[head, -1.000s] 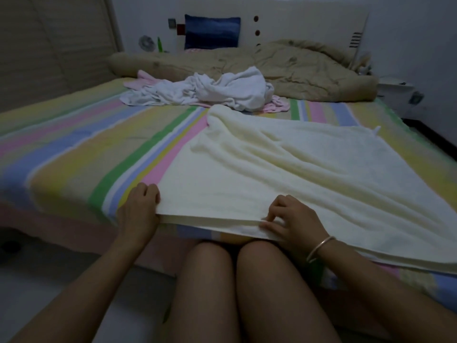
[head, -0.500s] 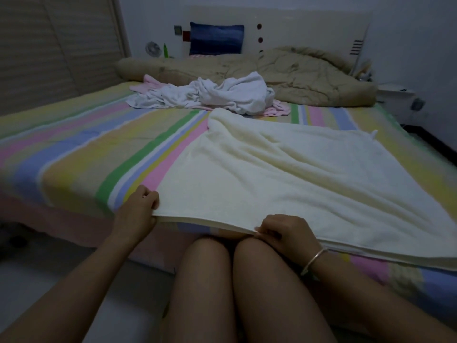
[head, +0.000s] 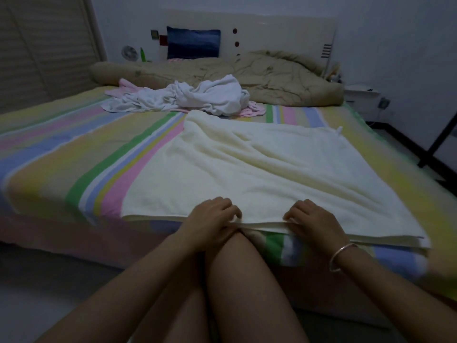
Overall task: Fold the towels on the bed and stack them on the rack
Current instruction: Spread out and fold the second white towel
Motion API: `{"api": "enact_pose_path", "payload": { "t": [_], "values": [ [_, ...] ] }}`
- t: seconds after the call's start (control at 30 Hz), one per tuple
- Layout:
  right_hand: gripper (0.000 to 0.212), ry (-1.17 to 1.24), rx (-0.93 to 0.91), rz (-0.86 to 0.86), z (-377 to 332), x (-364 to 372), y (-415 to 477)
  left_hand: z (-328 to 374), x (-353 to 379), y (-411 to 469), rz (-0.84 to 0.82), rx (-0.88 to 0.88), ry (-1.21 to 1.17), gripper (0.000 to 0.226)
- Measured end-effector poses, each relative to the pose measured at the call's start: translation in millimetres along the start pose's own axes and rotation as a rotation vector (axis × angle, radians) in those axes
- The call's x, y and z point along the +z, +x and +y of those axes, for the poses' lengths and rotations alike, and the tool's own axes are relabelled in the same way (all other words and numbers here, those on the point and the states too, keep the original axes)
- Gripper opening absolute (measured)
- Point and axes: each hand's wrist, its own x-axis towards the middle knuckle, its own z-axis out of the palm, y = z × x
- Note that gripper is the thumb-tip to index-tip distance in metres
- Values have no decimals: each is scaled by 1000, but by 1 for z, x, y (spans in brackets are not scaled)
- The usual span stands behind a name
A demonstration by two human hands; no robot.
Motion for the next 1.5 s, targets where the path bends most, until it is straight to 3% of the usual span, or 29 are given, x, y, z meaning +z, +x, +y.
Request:
{"api": "enact_pose_path", "payload": {
  "t": [0.17, 0.33, 0.47, 0.53, 0.7, 0.8, 1.07, 1.23, 1.5],
  "values": [
    [16, 39, -41, 87, 5, -18, -16, 27, 4, 31, -11, -58, -128, 20],
    [26, 101, -14, -94, 7, -16, -33, 59, 18, 54, -106, 24, -152, 22],
    [17, 250, 356, -23, 28, -24, -42, 90, 34, 77, -108, 80, -118, 21],
    [11, 124, 571, 21, 52, -29, -52, 105, 43, 90, -114, 108, -99, 21],
    [29, -194, 1026, -85, 114, -45, -86, 130, 58, 109, -134, 104, -78, 28],
    [42, -233, 1139, -74, 129, -47, -100, 137, 62, 117, -153, 91, -109, 31],
    [45, -162, 1163, -157, 135, -46, -104, 157, 76, 144, -244, 97, -153, 13],
    [34, -145, 1185, -43, 154, -71, -111, 173, 75, 156, -210, 126, -186, 6],
    [39, -159, 1197, -238, 159, -59, -121, 177, 82, 155, -224, 93, -217, 6]
  ]
}}
